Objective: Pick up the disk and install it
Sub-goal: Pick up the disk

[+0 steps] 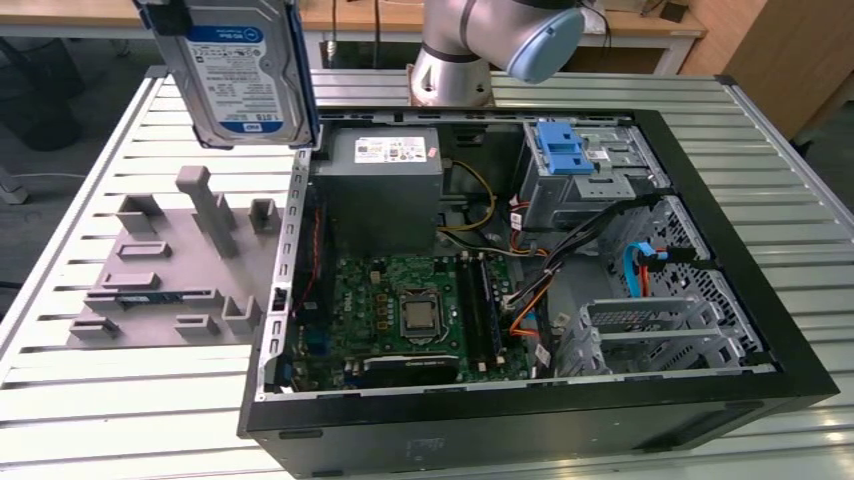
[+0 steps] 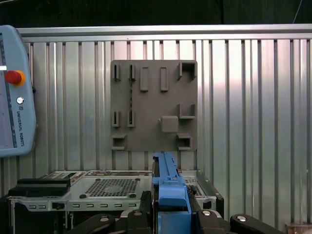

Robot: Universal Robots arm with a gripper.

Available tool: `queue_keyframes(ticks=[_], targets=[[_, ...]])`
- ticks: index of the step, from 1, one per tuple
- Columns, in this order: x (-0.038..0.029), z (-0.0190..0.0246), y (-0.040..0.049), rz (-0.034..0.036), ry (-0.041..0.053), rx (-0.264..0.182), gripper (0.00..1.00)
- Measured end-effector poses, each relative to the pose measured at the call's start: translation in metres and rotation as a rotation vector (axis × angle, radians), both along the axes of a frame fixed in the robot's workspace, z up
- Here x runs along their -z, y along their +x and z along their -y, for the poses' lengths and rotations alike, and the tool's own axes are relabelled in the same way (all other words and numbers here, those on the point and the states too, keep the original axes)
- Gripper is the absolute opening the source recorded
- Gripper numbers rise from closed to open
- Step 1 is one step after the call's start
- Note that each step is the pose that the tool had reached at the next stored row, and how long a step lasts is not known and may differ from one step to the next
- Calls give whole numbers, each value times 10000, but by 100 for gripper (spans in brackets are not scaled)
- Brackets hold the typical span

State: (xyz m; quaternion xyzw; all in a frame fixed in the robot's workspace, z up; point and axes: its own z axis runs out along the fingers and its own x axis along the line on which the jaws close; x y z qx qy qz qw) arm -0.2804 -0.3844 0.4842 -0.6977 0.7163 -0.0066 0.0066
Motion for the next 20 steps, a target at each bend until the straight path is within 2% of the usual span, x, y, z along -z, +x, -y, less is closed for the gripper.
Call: queue_keyframes(ticks=[20], targets=[[-1,0,184,-1,-1,0,36]])
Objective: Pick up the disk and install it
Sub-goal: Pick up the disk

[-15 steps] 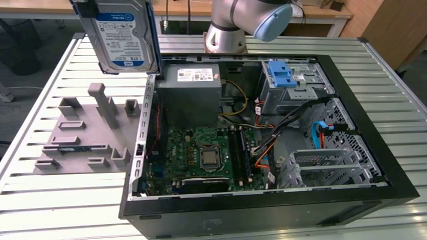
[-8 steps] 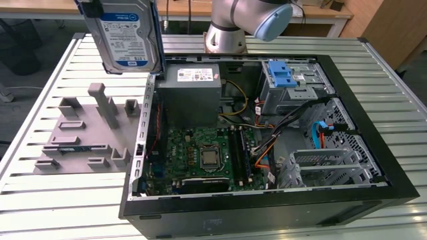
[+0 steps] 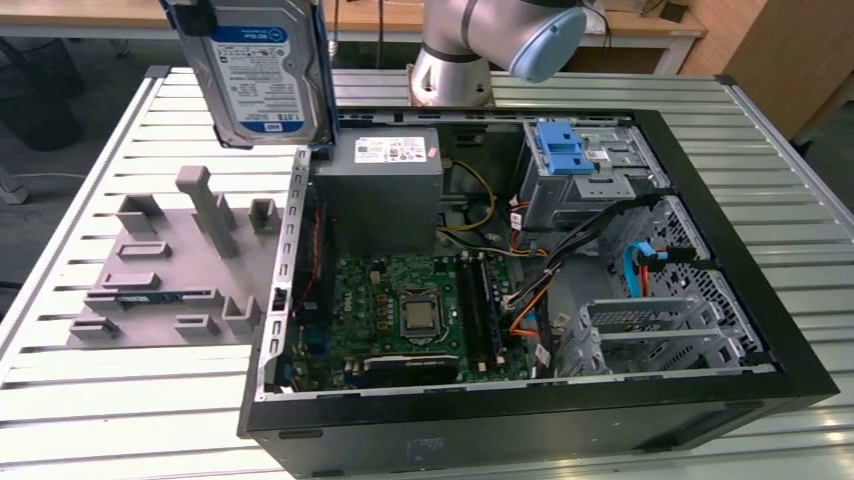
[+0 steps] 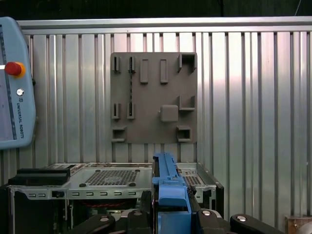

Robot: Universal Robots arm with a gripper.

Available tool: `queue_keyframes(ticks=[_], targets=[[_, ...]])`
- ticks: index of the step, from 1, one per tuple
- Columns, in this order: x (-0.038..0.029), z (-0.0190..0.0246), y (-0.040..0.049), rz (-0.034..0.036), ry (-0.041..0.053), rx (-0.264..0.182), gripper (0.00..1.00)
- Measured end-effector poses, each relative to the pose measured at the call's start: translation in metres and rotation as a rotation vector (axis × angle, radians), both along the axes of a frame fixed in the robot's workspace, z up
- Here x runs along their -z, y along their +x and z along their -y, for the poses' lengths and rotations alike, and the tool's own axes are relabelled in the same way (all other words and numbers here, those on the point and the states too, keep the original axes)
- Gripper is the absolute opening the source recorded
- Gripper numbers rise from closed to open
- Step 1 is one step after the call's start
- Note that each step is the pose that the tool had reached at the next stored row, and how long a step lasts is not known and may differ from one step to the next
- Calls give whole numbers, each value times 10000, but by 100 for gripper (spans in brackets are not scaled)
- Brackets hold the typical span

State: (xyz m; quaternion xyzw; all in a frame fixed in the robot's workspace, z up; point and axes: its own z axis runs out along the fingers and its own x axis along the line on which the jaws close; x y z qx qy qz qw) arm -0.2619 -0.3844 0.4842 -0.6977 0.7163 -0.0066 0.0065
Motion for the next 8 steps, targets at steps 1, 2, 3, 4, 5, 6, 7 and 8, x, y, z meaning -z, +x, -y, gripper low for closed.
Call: queue_keyframes(ticks=[1,2,3,4,5,6,7,8], targets=[[0,0,10,-1,0,0,36],[0,0,19,-1,-1,0,36],[1,0,28,1,1,0,36],[0,0,37,1,1,0,36],[0,0,46,-1,0,0,36],[0,0,55,0,0,1,36],[0,0,64,0,0,0,36],[0,0,93,0,0,0,36]])
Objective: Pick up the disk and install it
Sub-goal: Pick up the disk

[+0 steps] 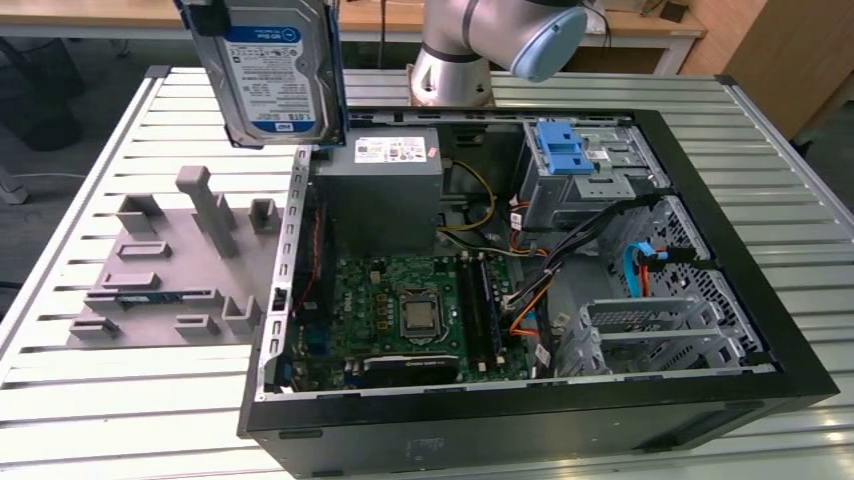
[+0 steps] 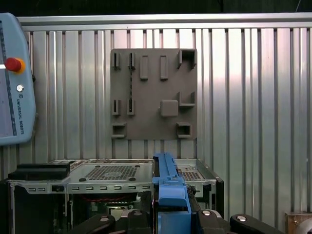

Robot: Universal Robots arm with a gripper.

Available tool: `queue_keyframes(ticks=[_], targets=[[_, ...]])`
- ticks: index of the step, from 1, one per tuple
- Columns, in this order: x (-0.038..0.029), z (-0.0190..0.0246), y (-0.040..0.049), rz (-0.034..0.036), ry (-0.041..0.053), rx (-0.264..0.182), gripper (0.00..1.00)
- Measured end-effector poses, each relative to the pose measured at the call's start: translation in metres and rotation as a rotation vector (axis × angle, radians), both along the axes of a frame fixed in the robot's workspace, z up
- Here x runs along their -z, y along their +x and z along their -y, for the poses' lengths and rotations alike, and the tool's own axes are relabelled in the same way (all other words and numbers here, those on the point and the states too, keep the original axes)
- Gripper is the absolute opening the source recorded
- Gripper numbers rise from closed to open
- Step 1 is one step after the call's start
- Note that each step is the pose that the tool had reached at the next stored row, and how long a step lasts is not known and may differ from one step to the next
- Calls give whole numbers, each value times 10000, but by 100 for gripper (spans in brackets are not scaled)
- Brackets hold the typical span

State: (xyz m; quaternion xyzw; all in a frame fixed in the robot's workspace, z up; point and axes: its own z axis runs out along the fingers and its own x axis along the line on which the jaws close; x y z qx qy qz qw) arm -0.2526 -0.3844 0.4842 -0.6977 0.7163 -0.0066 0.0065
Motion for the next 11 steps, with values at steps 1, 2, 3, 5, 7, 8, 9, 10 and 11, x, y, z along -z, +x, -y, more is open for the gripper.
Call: queue_keyframes(ticks=[1,2,3,5,7,8,9,10,11], targets=[[0,0,8,0,0,0,36],[0,0,17,0,-1,0,36],[0,0,25,0,0,1,36],[0,0,41,0,0,1,36],[0,0,58,-1,-1,0,36],[0,0,67,0,-1,0,36],[0,0,74,0,0,0,36],[0,0,82,0,0,0,36],[0,0,90,0,0,0,36]])
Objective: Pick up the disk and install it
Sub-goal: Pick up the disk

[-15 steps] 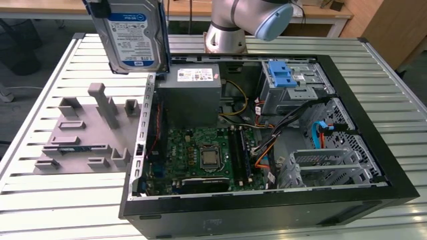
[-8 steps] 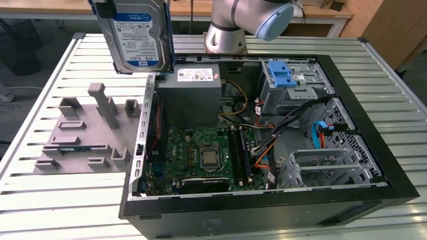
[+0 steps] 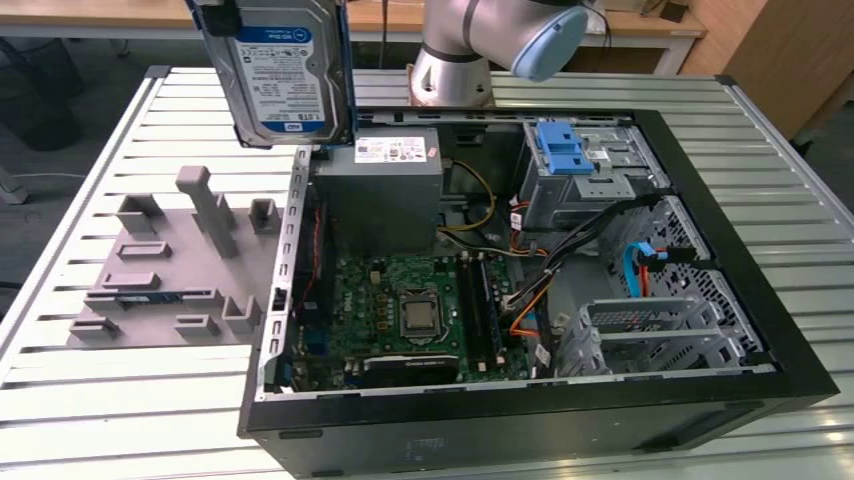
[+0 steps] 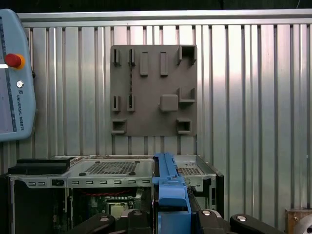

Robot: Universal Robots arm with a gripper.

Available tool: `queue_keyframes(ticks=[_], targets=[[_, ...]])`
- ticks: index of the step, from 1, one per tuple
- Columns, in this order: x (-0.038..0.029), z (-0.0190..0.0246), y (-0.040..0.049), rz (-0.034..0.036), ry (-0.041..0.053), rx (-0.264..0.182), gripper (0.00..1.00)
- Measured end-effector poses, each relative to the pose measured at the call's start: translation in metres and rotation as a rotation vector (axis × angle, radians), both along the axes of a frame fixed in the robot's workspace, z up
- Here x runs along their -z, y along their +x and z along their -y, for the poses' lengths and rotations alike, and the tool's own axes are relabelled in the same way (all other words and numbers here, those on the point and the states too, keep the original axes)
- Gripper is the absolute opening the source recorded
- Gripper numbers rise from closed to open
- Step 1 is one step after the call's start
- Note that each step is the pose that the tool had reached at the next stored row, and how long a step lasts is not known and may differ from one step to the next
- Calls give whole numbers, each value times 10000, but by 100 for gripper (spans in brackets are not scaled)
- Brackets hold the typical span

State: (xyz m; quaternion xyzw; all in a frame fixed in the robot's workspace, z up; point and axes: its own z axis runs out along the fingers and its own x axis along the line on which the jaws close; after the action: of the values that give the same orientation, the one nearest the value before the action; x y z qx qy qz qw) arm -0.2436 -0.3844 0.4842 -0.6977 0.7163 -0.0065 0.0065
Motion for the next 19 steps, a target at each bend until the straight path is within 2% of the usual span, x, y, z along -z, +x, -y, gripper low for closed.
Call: queue_keyframes(ticks=[19], targets=[[0,5,186,0,-1,0,36]])
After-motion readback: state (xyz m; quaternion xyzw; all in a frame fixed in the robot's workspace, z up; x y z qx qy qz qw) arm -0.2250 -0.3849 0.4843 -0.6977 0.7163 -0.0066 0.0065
